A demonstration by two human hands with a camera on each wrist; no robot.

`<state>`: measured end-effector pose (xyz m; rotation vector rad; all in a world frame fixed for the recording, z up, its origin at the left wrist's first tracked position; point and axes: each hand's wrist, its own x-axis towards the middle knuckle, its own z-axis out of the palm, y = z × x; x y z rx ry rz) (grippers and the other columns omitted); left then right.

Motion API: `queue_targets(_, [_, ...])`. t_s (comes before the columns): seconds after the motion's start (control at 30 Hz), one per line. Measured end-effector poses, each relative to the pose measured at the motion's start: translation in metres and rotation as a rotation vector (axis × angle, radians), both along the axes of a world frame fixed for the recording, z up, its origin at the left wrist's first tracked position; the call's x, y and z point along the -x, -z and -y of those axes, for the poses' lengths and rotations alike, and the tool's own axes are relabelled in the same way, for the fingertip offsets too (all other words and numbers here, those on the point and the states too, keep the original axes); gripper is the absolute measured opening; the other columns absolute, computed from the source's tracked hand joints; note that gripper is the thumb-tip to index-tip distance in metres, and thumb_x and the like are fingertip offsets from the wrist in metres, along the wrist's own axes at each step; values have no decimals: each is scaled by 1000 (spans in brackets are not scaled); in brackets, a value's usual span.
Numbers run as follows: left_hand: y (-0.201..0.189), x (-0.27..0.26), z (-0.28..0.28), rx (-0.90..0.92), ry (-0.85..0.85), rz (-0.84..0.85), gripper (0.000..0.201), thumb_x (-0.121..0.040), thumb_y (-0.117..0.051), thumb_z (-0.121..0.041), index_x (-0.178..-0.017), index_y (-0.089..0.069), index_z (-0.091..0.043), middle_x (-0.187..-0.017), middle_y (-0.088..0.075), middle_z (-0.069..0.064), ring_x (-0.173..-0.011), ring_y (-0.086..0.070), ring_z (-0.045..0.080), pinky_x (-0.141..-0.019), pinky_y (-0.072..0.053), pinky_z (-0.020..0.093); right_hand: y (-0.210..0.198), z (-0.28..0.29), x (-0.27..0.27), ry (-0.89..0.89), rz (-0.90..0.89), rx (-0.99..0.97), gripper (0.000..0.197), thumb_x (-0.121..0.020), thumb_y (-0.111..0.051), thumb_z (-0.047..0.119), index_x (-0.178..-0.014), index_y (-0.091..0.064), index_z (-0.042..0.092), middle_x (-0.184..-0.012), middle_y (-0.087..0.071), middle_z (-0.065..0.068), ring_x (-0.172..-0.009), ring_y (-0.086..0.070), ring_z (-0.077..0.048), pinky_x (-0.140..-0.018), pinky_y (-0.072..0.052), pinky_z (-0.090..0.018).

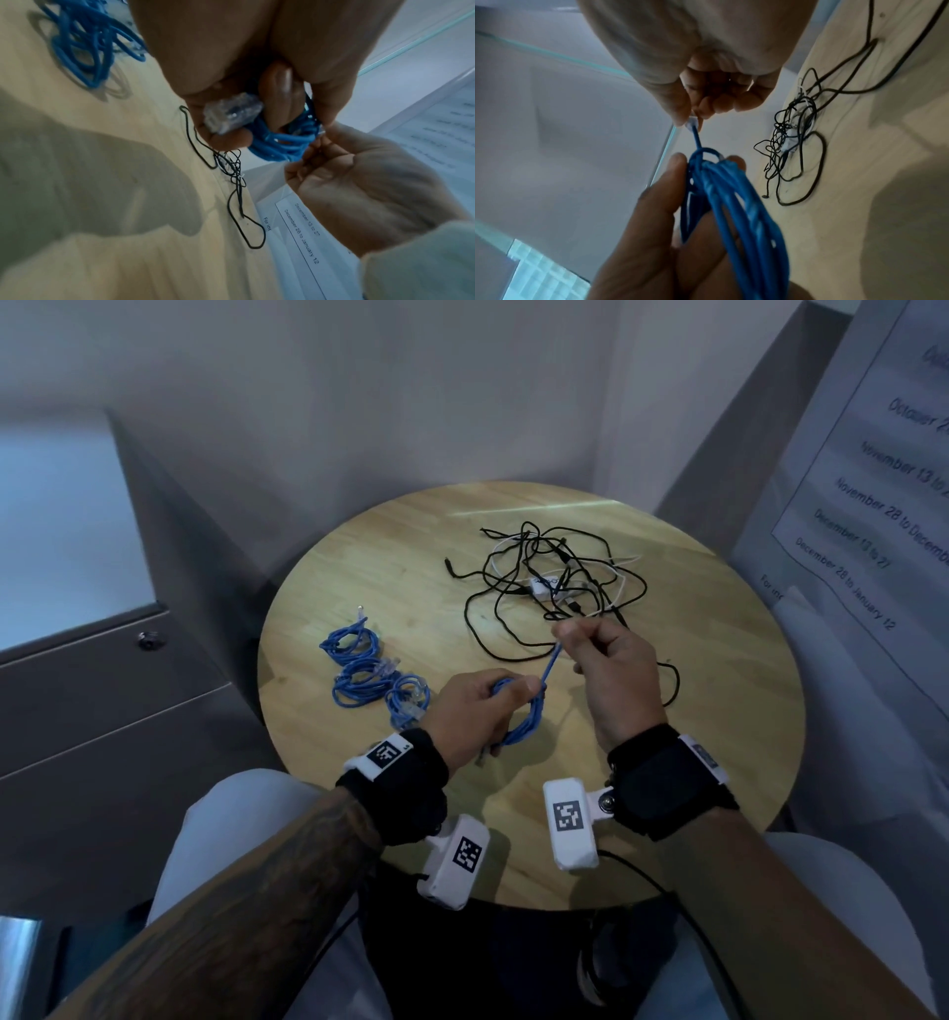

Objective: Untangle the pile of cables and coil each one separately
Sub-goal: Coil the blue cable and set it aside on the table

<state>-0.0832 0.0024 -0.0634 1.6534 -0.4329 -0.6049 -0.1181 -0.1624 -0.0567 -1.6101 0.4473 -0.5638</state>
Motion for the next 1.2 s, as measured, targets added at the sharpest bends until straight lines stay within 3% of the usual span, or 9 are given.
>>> queue_targets(0.13, [2,2,5,-31,-5,25,42,-91,-61,-47,-81,-58,-6,-49,-42,1,-43,-42,20,-49,-41,34,-4,2,2,16,22,-2,14,-93,-68,19,-95,-73,7,-90,-73,3,-79,-62,3,-70,-47,-12])
queue_targets(0.23, [2,1,8,178,-15,-159,26,-96,-58,-34,-91,-62,-9,-52,-32,-2,-44,-31,15,-50,-40,32,-2,0,1,24,4,-106,9,-95,-66,20,-90,-72,14,-77,-64,8,-72,-58,-4,-64,-46,-19])
queue_targets(0.33, [-4,-3,5,366,23,-378,15,-100,-50,-22,-107,-53,-9,-56,-25,-5,-47,-22,12,-47,-32,25,9,-6,2,-31,-90,-222,5,-96,-63,22,-98,-68,23,-87,-66,3,-79,-62,-14,-67,-48,-31])
queue_targets(0.5, [-4,-14,1,498,-39,-418,17,-102,-46,-26,-103,-51,-10,-59,-27,-5,-48,-29,10,-53,-38,29,20,-26,11,-167,-175,-88,28,-104,-50,35,-104,-71,18,-97,-75,3,-91,-72,-13,-80,-55,-40])
queue_targets(0.67, [2,-16,1,274,-137,-60,27,-102,-48,-22,-112,-55,3,-67,-50,6,-62,-50,17,-64,-47,33,18,-40,18,-311,-199,-57,31,-100,-56,43,-93,-72,19,-83,-72,6,-84,-67,-10,-77,-50,-33])
queue_targets(0.93, [1,-26,-7,3,-51,391,20,-96,-60,-21,-116,-61,-25,-105,-68,3,-85,-68,19,-77,-58,36,3,-17,17,-397,-193,41,16,-96,-64,28,-89,-74,18,-80,-71,11,-74,-63,5,-63,-44,-7])
queue_targets(1.03, [-3,-30,-14,-96,82,543,35,-99,-54,-21,-129,-56,-40,-117,-60,-3,-96,-62,14,-80,-55,29,1,-10,17,-449,-262,-20,18,-96,-64,22,-80,-69,18,-74,-65,7,-71,-57,-5,-66,-40,-20])
queue_targets(1.13, [-10,-29,-14,-245,192,730,34,-101,-50,-20,-133,-55,-29,-114,-58,-6,-92,-54,8,-74,-44,16,1,-8,17,-508,-365,-87,11,-92,-65,23,-83,-69,20,-73,-62,9,-77,-52,-12,-69,-35,-31])
queue_targets(1.2, [-11,-26,-10,-314,174,777,30,-101,-47,-21,-130,-54,-20,-114,-58,-4,-89,-49,8,-76,-41,21,-1,-9,17,-526,-392,-117,7,-85,-67,28,-87,-70,22,-74,-61,7,-77,-50,-14,-68,-35,-31])
